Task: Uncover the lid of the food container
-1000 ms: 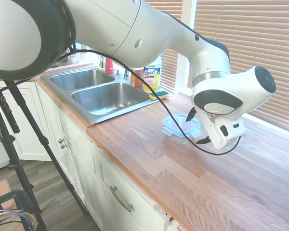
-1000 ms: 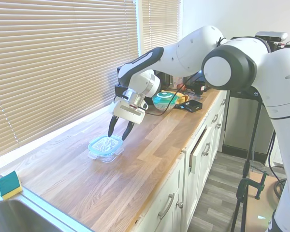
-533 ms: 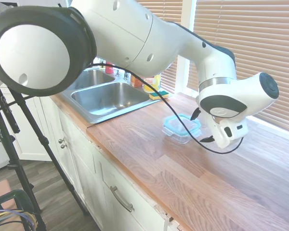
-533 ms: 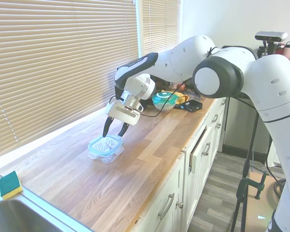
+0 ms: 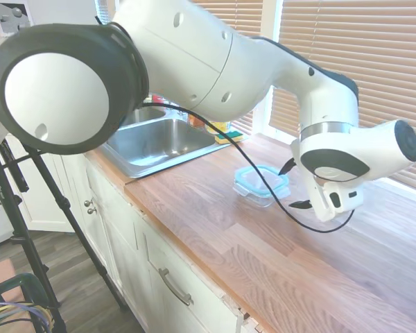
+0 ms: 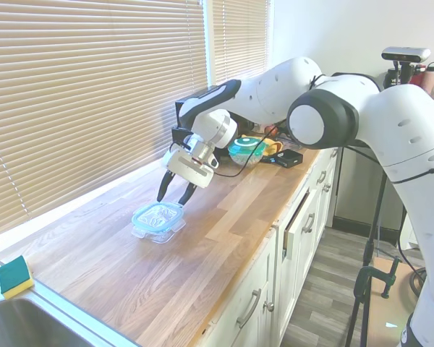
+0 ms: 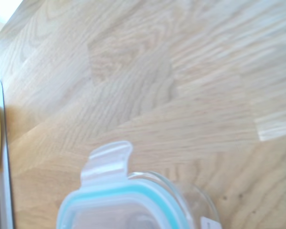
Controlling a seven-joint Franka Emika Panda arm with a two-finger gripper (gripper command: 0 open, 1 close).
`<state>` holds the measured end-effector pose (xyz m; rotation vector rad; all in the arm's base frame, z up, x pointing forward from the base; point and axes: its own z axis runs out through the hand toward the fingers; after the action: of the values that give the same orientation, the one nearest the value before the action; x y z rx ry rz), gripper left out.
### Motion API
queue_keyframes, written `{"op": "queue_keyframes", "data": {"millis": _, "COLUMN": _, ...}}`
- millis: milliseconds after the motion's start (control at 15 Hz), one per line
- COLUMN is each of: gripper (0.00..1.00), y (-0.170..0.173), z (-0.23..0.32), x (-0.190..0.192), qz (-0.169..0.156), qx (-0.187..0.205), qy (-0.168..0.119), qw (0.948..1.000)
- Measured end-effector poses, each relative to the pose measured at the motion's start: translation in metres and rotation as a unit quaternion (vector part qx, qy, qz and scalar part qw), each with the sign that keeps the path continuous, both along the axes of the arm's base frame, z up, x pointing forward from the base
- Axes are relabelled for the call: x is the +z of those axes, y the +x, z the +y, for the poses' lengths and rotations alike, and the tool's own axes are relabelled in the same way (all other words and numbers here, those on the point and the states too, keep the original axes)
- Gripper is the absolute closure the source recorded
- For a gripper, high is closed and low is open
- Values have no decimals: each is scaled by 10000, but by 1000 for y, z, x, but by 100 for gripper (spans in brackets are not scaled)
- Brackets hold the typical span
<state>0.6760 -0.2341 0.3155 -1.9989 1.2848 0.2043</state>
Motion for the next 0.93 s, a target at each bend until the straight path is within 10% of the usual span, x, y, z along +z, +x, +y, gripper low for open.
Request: {"op": "queue_keyframes", "data": {"millis": 933, "gripper": 100, "y": -2, "z": -16, "x": -13, "qz": 123, "qx": 57, "qy": 622, "qw": 9980}}
